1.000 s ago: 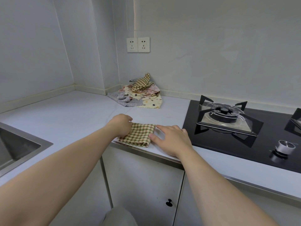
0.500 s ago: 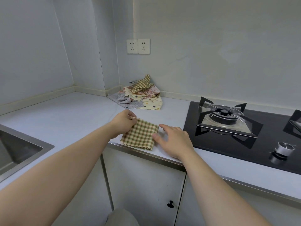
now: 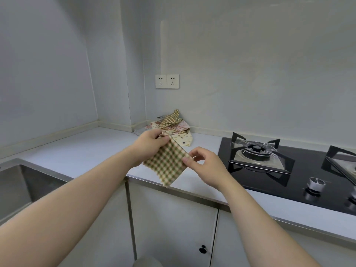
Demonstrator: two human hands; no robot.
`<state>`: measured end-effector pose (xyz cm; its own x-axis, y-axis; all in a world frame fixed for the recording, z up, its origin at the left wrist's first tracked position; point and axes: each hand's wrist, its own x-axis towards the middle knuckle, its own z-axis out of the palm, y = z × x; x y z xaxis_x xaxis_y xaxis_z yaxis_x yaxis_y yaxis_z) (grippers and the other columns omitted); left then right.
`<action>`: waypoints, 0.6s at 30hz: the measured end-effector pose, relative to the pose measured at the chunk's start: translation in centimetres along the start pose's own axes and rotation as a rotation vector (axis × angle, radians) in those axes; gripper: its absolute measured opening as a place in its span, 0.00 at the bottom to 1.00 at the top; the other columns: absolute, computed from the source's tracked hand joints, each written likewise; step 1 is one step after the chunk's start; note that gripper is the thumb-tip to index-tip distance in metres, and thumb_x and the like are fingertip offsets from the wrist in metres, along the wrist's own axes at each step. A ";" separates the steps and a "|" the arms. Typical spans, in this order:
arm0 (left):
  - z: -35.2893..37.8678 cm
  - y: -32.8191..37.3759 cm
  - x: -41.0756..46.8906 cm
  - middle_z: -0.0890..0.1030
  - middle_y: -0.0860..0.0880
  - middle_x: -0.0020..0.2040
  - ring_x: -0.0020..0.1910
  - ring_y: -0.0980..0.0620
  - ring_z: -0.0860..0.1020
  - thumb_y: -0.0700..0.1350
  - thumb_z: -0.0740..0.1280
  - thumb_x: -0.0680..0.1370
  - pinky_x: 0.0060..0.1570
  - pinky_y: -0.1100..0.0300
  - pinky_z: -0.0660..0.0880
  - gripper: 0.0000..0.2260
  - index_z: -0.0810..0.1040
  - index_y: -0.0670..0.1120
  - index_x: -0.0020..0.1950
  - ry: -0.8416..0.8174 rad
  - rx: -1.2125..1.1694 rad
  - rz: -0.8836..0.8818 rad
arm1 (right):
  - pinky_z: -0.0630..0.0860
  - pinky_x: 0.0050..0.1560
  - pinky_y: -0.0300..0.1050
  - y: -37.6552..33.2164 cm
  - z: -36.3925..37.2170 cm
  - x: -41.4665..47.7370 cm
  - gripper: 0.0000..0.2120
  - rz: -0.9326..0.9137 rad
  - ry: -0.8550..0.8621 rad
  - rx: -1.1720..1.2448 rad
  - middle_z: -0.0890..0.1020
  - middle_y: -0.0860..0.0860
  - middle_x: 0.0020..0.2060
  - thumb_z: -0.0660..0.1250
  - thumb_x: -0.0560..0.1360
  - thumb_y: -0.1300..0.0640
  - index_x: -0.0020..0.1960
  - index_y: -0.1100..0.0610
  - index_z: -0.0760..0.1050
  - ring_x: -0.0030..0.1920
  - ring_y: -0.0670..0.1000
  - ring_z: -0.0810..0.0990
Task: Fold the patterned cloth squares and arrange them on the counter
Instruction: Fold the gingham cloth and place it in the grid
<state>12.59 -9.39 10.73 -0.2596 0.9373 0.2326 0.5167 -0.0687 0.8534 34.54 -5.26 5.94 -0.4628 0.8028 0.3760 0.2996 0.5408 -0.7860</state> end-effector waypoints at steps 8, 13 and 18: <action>-3.0 4.2 -5.0 0.81 0.54 0.46 0.47 0.54 0.79 0.48 0.67 0.82 0.49 0.57 0.75 0.06 0.82 0.58 0.54 0.016 0.038 0.167 | 0.75 0.49 0.47 -6.3 -1.4 -3.1 0.12 -0.038 -0.237 0.142 0.85 0.54 0.47 0.71 0.78 0.46 0.47 0.55 0.84 0.45 0.47 0.78; -6.0 6.5 -7.9 0.82 0.47 0.49 0.46 0.53 0.80 0.40 0.65 0.83 0.46 0.60 0.78 0.09 0.84 0.48 0.57 -0.226 -0.143 0.147 | 0.76 0.51 0.49 -9.6 -3.3 -3.6 0.17 -0.062 -0.287 0.398 0.84 0.52 0.45 0.73 0.76 0.49 0.48 0.64 0.83 0.49 0.48 0.80; -8.2 7.8 -9.1 0.79 0.42 0.53 0.50 0.48 0.77 0.35 0.66 0.81 0.50 0.57 0.75 0.10 0.85 0.46 0.51 -0.398 -0.224 0.086 | 0.75 0.53 0.55 -12.2 -5.1 -3.7 0.29 -0.084 -0.346 0.428 0.83 0.59 0.49 0.75 0.70 0.45 0.54 0.71 0.81 0.50 0.55 0.80</action>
<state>12.27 -21.26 19.06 0.1320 0.9803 0.1472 0.3227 -0.1829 0.9287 36.85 -13.56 16.65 -0.7393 0.5927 0.3196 -0.0823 0.3916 -0.9164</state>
